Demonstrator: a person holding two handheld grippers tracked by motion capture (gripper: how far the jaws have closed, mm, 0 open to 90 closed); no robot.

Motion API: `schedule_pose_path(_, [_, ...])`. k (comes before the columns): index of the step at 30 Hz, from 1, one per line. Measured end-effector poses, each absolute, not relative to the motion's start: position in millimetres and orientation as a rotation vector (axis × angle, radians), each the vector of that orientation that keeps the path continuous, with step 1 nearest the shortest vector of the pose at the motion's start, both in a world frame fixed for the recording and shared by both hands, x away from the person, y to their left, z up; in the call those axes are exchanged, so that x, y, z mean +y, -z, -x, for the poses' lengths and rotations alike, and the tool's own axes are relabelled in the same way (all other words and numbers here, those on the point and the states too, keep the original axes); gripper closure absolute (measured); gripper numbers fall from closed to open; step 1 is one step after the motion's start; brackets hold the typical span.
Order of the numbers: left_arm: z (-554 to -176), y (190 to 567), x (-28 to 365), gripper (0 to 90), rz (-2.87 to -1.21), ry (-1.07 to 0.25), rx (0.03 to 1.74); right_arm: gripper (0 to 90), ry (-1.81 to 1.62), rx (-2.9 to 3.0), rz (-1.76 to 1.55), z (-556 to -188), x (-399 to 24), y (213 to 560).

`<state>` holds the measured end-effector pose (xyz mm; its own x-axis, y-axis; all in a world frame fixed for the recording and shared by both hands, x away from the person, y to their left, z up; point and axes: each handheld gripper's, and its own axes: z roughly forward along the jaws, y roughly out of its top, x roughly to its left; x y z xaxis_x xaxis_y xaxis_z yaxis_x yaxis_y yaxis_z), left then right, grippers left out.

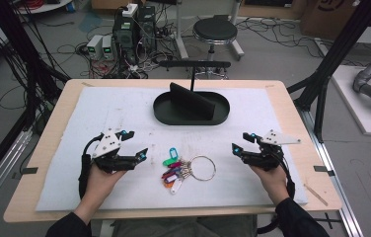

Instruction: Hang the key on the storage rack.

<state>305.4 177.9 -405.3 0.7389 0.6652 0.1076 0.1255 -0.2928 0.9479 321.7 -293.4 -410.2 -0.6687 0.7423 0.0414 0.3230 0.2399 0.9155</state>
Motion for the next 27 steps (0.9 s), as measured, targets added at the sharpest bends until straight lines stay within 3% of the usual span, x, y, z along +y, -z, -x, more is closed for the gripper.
schedule_pose_path(7, [-304.2,407.0,182.0,26.4,-1.822,-0.611,0.628,36.9,-1.404,2.162,-0.967,-323.0,-278.6,413.4])
schedule_pose_path(20, [-301.0,408.2,185.1,26.7,-1.826,-0.613,0.638,62.6,-1.283,2.446,-1.035,-335.7,-254.2,434.5])
schedule_pose_path(27, [-299.8,408.6,186.2,27.2,-1.829,-0.611,0.636,67.1,-1.180,2.532,-1.006,-334.4,-235.4,442.5])
